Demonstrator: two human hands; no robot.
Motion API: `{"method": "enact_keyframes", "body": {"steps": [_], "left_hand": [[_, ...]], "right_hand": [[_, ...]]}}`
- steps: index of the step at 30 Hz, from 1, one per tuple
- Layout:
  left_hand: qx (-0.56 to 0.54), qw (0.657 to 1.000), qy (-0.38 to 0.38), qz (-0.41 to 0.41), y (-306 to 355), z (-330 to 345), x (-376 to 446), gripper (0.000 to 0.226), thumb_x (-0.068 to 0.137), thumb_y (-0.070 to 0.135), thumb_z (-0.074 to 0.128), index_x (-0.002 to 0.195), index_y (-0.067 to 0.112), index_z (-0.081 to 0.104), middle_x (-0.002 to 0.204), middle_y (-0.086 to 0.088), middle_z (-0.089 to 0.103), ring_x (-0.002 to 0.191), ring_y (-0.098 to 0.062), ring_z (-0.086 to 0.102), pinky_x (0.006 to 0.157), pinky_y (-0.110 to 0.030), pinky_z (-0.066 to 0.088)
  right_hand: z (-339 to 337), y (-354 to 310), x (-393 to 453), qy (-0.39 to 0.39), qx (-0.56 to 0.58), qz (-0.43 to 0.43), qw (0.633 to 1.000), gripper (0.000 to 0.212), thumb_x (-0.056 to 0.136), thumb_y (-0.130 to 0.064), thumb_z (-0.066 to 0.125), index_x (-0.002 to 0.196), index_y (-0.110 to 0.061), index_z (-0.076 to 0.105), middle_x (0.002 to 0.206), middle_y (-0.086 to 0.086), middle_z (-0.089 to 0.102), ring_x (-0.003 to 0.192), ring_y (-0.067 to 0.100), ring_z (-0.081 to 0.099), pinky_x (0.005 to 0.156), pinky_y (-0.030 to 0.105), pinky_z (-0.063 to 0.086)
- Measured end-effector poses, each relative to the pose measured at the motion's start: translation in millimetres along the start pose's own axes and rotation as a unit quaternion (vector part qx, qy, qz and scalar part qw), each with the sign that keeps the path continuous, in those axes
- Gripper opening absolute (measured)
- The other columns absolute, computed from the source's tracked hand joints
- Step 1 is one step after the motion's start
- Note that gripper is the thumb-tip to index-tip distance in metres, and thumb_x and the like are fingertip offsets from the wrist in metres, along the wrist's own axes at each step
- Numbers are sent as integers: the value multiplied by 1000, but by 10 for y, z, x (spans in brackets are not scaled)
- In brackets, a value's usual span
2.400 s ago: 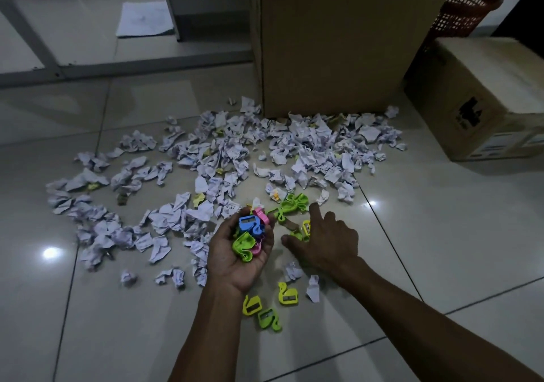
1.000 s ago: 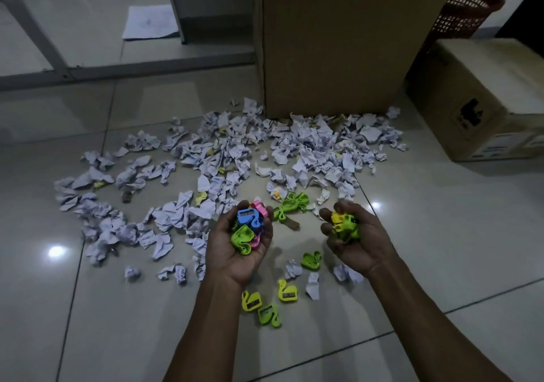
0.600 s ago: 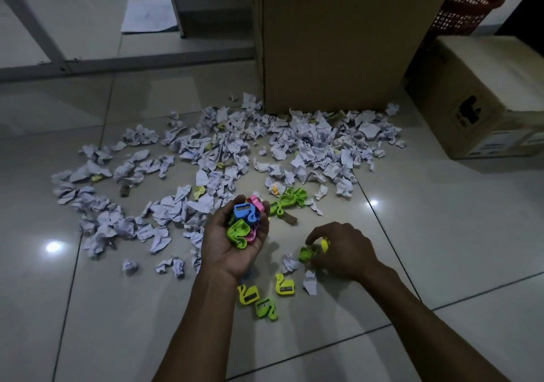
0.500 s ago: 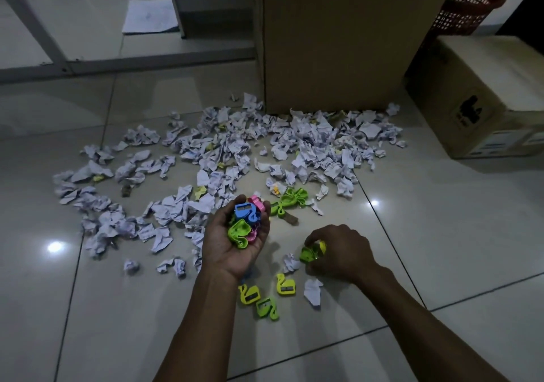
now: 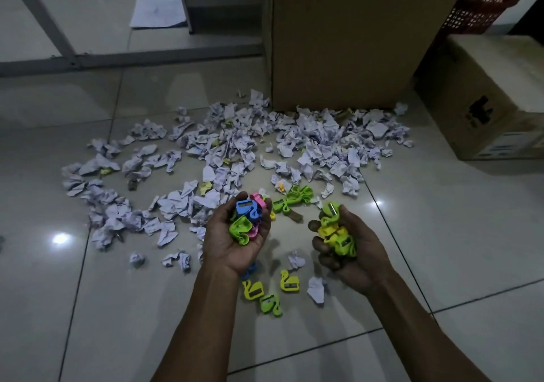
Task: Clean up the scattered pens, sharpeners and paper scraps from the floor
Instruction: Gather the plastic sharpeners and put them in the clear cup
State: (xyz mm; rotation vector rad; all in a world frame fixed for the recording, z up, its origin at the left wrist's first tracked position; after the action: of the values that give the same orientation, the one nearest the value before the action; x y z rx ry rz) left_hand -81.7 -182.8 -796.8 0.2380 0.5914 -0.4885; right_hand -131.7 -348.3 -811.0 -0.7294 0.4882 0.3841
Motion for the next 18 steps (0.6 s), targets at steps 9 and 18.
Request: {"method": "enact_keyframes", "body": {"steps": [9,18], "left_hand": [[-11,1000,-3,1,28,-16,2,56,78,17,59,133,10,52,120,-22,59,95,-35,62,63,-33,60],[0,1000,0,2,62,-39,-32,36,92,22,53,126,10,55,134,-18,53,94,-34,62,61,-32,59]], "right_hand": [[12,212,-45,-34,-19,13,999,67,32,-21,92,85,-8,53,75,16,58,45,21,49,35,18,36],[-8,242,-52,50,-224,14,973,6,67,-11,65,68,-6,68,67,17,53,43,23,45,45,25,27]]}}
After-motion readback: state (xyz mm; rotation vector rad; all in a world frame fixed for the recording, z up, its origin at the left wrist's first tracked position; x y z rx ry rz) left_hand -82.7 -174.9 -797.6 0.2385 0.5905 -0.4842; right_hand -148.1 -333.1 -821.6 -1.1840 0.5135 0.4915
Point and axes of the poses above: each hand's wrist, its own x-axis towards the middle knuckle, its own z-axis out of the palm, y = z × x, the point moved 6 cm from there along x, towards the middle knuckle
